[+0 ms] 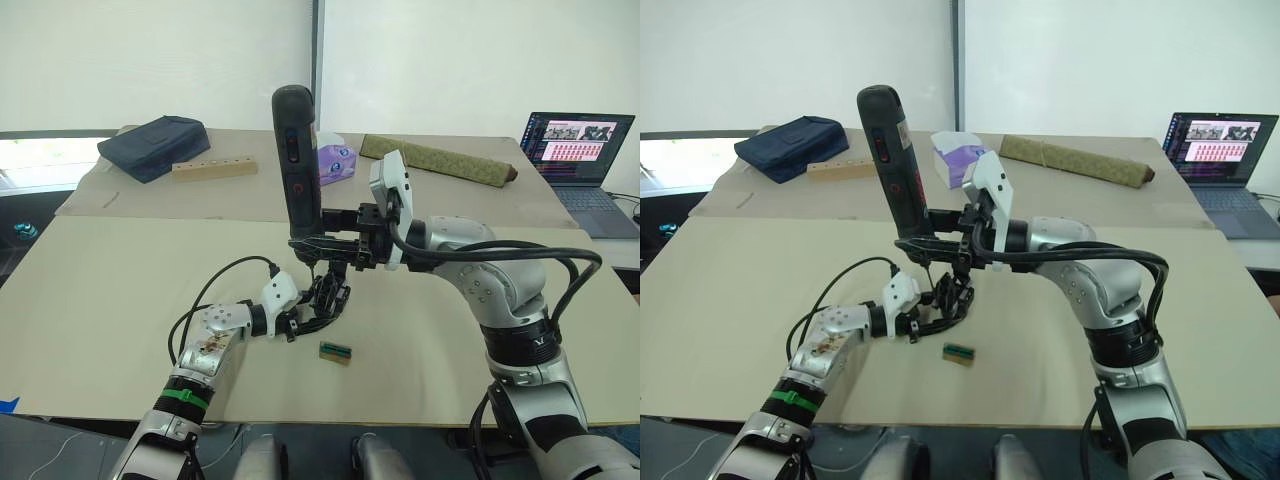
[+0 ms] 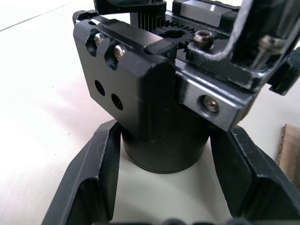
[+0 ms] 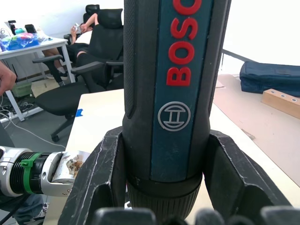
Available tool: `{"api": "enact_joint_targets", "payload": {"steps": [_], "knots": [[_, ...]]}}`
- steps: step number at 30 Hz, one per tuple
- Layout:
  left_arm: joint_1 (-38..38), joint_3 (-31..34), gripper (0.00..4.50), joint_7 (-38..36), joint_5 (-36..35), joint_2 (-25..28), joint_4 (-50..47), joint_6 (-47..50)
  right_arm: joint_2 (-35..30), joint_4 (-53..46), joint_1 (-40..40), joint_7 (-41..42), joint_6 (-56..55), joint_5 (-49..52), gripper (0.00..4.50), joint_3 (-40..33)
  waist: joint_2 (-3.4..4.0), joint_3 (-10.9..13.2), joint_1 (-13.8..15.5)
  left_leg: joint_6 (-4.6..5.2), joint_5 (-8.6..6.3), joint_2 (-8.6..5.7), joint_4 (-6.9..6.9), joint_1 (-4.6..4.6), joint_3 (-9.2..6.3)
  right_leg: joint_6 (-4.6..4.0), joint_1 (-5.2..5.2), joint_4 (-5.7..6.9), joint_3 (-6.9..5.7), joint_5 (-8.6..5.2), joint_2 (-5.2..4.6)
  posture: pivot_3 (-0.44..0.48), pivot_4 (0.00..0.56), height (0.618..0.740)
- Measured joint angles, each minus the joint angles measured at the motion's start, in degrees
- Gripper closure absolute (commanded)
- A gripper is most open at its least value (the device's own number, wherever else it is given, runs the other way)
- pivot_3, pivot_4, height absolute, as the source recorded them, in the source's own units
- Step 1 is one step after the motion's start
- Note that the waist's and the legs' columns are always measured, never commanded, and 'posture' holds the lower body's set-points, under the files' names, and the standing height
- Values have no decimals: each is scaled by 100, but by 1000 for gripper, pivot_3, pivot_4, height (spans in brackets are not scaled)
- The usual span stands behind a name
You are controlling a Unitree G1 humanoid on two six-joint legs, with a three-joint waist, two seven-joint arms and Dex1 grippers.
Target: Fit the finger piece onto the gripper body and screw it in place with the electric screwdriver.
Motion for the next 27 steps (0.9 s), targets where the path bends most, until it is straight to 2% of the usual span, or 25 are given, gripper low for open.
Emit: {"api": "enact_joint_targets", "payload": {"steps": [27], "knots": [[-38, 5, 2208, -29, 0, -13, 88, -33, 110, 3, 304, 75, -503, -226, 2600, 0, 0, 0, 7, 0, 0, 0, 0, 5, 2, 0, 4, -1, 0, 0, 0, 0, 150, 740]]}}
